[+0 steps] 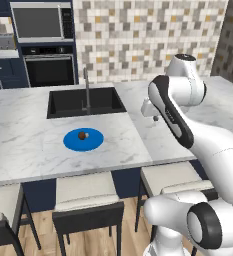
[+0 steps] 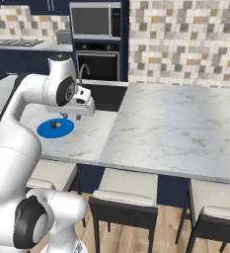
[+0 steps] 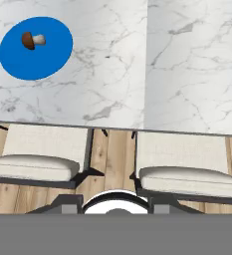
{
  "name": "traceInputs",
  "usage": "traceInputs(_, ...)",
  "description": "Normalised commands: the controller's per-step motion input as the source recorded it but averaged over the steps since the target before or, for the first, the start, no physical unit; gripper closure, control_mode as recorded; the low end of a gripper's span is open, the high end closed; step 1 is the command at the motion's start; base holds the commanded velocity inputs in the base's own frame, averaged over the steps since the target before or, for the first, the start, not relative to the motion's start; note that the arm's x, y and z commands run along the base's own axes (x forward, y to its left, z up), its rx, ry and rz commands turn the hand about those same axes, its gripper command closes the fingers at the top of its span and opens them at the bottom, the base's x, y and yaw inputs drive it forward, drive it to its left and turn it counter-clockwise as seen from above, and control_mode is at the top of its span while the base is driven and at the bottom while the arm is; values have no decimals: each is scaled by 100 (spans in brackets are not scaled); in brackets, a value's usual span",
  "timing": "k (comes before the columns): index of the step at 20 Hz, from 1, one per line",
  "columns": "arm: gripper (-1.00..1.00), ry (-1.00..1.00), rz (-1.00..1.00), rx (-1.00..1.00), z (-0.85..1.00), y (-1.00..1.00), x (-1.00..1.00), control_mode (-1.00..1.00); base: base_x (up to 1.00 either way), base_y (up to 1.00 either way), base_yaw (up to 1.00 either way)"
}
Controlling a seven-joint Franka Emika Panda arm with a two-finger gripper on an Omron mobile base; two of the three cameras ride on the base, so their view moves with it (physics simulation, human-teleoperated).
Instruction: Transport the chicken drumstick and mushroom to the fridge. Place the chicken drumstick on the rack containing meat and place the mushroom on the rack containing the vegetable, ensuring meats and vegetables are on different racks.
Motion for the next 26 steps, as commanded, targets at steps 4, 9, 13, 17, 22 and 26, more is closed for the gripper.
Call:
traceInputs(4,-100,8,0,0,-9,0,-14,-100,0,0,0)
traceInputs(9,-100,9,0,0,-13,4,-41,-100,0,0,0)
traceInputs(13,-100,-14,0,-5,0,12,-83,-100,0,0,0)
traceInputs(17,-100,-27,0,-8,1,15,-82,-100,0,0,0)
traceInputs(22,-100,-13,0,0,0,2,-54,-100,0,0,0)
traceInputs(26,-100,-9,0,0,7,2,-43,-100,0,0,0)
